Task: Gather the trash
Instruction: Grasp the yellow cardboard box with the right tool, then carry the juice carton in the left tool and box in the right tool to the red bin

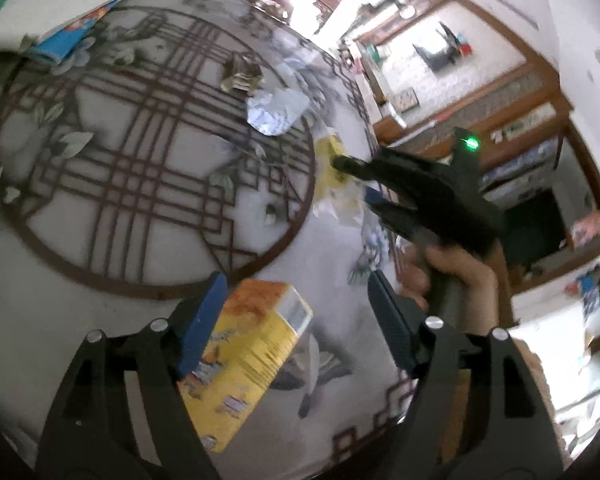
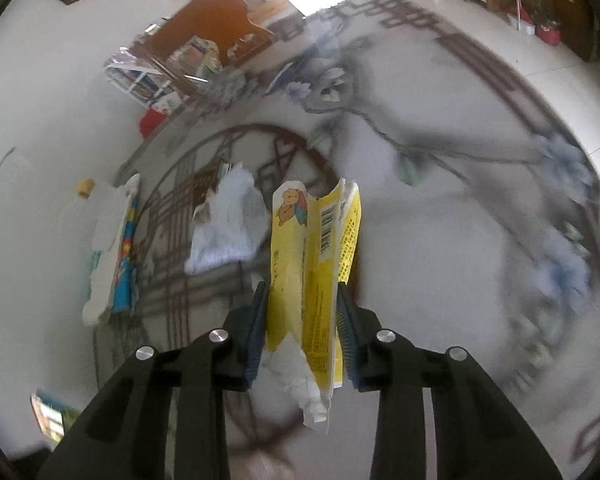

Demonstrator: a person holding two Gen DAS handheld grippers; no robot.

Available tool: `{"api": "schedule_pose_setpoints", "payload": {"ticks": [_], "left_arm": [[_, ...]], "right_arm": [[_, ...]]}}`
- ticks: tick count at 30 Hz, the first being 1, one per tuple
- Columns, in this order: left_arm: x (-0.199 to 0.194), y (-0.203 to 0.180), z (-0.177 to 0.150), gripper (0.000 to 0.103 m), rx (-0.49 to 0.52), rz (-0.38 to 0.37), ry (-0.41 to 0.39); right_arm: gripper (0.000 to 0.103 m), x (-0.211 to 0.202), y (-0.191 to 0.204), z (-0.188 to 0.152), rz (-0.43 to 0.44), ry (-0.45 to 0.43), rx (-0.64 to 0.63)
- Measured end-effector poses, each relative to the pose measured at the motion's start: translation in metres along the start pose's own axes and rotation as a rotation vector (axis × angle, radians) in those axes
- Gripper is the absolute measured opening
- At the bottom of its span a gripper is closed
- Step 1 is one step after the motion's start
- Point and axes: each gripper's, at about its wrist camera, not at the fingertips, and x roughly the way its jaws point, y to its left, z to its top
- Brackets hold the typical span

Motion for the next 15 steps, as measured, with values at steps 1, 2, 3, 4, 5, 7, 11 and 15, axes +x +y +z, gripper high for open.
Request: {"api": "schedule_pose_setpoints", "payload": {"ticks": [1, 2, 3, 4, 5, 7, 11, 15], "left_arm": [[0.001, -0.003, -0.002, 0.073, 0.025, 0.013, 0.010], [0.002, -0.004, -0.004, 0.074, 0.039, 0.023, 0.017], [0.002, -0.005, -0.006, 0.075, 0.055, 0.035, 0.029], [0.002, -0.006, -0.009, 0.076, 0.062, 0.044, 0.035], [0.003, -0.005, -0.010, 0.077, 0.070, 0.058, 0.041], [0.002, -0.002, -0.014, 0.077, 0.082, 0.094, 0.047], [-0.001, 0.002, -0.020, 0.077, 0.124, 0.156, 0.061], [0.005, -0.002, -0.034, 0.077, 0.216, 0.195, 0.122]], "right_arm": [[0.032, -0.008, -0.003, -0.007, 0.008, -0.005, -0.002], [0.032, -0.020, -0.009, -0.018, 0.018, -0.010, -0.006], [0.032, -0.032, -0.014, -0.028, 0.022, -0.012, -0.014], [0.032, -0.043, -0.019, -0.038, 0.024, -0.014, -0.022], [0.032, -0.049, -0.020, -0.046, 0.025, -0.016, -0.027], [0.032, -0.064, -0.027, -0.065, 0.026, -0.018, -0.041], [0.032, -0.089, -0.035, -0.101, 0.007, -0.029, -0.104], [0.032, -0.105, -0.041, -0.124, -0.011, -0.073, -0.160]]}}
